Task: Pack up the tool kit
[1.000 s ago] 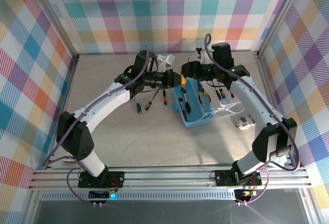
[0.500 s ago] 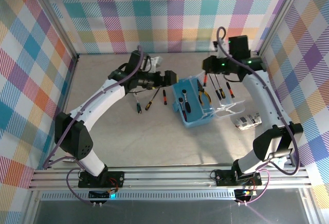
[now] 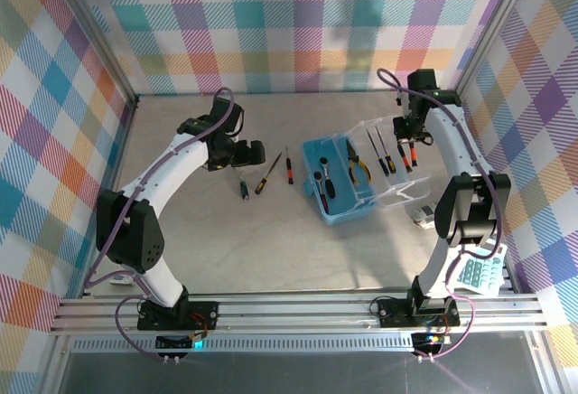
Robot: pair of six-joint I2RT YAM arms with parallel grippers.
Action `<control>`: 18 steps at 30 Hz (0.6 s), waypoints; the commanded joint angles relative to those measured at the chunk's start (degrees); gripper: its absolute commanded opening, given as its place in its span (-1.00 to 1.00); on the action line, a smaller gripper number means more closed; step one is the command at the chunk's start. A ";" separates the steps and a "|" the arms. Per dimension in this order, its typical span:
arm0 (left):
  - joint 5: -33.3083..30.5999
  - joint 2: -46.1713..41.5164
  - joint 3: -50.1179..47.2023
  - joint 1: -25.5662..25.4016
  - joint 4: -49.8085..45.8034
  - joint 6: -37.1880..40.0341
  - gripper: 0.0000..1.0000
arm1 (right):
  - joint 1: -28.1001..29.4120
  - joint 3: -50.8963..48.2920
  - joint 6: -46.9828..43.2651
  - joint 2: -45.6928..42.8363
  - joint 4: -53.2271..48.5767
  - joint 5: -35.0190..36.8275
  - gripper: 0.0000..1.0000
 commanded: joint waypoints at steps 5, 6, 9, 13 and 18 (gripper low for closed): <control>-0.73 1.71 -0.58 0.08 -1.12 1.34 0.99 | 0.14 -1.42 -6.98 0.13 1.69 3.63 -1.00; -0.64 1.99 -0.55 0.08 -1.13 1.34 0.99 | 0.16 -2.11 -7.05 0.11 2.21 3.20 -1.00; -0.58 2.19 -0.64 0.10 -1.10 1.29 0.99 | 0.17 -3.82 -7.19 -0.07 3.10 2.64 -1.00; -0.63 1.91 -1.13 0.08 -1.13 1.34 0.99 | 0.18 -5.10 -7.60 -0.01 3.78 2.13 -0.74; -1.02 1.36 -1.72 0.08 -1.22 1.48 0.99 | 0.17 -4.80 -7.03 -0.55 3.49 1.22 -0.48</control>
